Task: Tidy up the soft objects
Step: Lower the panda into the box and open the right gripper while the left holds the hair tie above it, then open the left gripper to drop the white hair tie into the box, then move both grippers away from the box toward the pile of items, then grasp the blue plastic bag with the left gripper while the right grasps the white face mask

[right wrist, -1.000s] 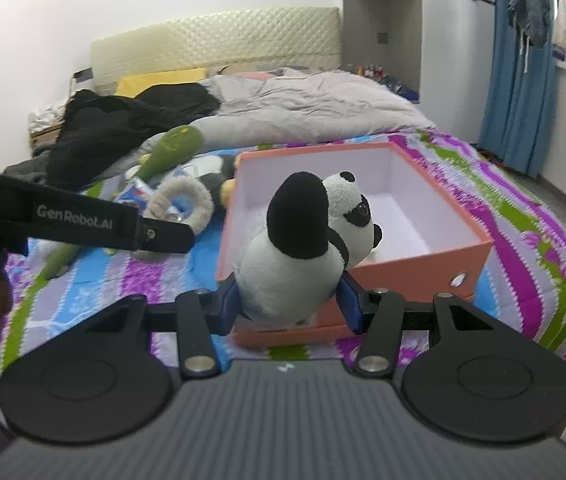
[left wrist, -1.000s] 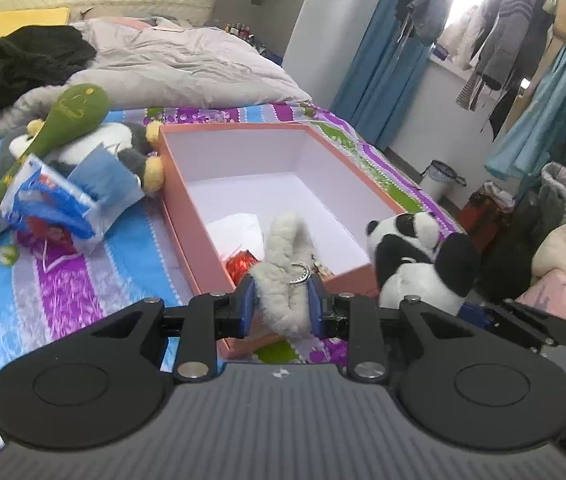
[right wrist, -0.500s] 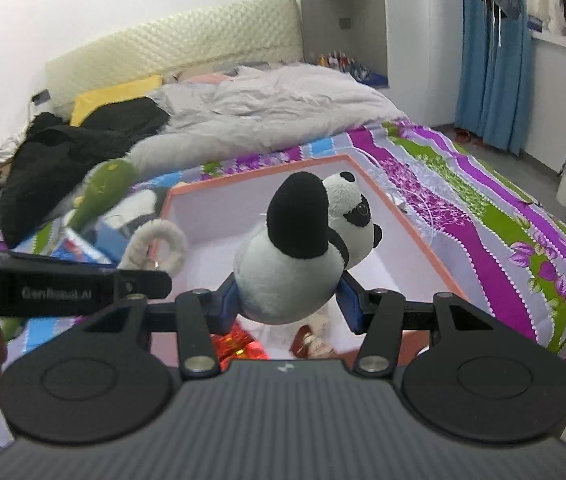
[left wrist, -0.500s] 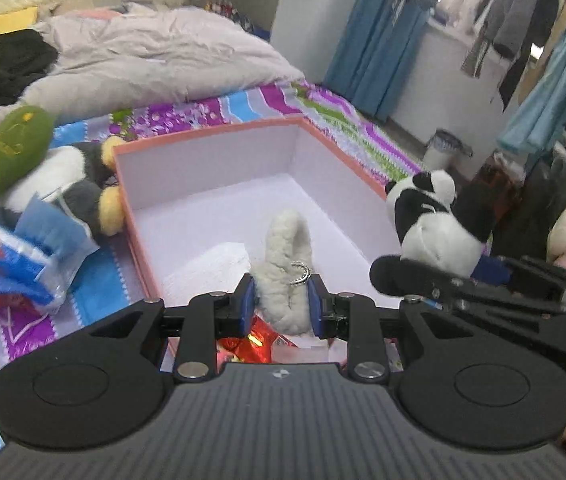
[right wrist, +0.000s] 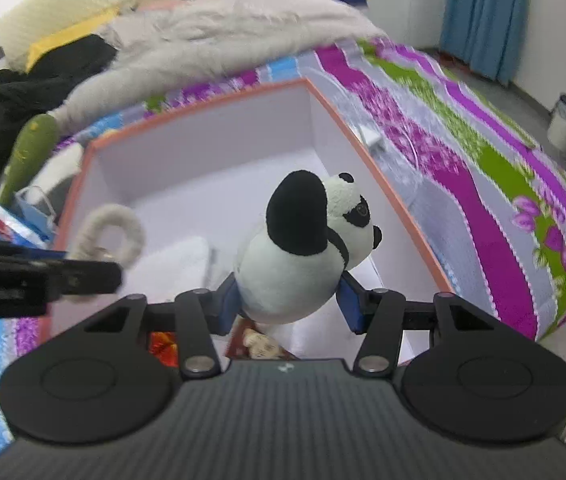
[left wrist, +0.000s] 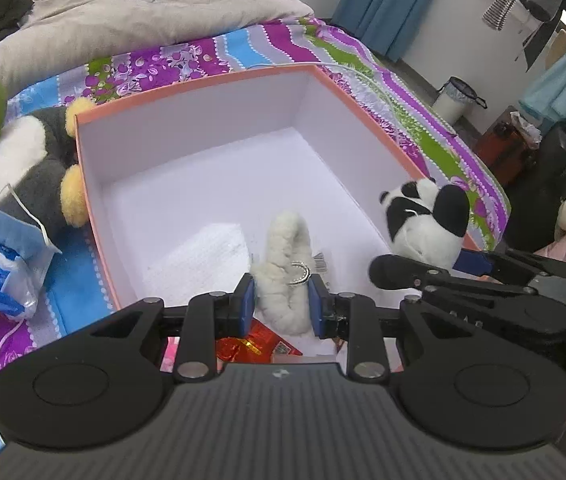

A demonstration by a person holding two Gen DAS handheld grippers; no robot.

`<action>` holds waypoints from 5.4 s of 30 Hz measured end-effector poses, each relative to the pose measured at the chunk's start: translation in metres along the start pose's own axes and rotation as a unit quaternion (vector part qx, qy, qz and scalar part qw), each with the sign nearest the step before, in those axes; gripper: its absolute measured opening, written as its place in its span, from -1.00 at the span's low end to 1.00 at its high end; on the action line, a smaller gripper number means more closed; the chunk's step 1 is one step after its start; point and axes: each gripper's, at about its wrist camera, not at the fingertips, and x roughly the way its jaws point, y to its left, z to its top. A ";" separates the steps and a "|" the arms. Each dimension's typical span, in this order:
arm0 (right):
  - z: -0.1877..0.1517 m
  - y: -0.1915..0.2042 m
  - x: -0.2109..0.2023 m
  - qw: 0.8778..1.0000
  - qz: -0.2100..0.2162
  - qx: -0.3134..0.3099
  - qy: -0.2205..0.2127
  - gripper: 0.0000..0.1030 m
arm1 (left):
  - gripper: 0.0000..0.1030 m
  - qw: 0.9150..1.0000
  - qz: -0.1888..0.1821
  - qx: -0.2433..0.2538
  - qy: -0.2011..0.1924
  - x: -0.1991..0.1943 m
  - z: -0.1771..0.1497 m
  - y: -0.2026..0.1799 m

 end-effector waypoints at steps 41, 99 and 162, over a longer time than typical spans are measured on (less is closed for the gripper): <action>-0.099 0.037 -0.122 0.982 0.089 -0.013 -0.164 0.44 | -0.06 0.978 0.015 0.033 -0.204 -0.158 -0.127 -0.007; -0.163 0.191 -0.110 0.973 0.195 -0.087 -0.088 0.44 | -0.05 0.958 0.092 -0.165 -0.217 -0.220 -0.307 0.122; 0.006 0.274 0.064 0.973 0.136 -0.167 -0.087 -0.91 | -0.60 0.935 0.043 -0.270 -0.224 -0.048 -0.137 0.267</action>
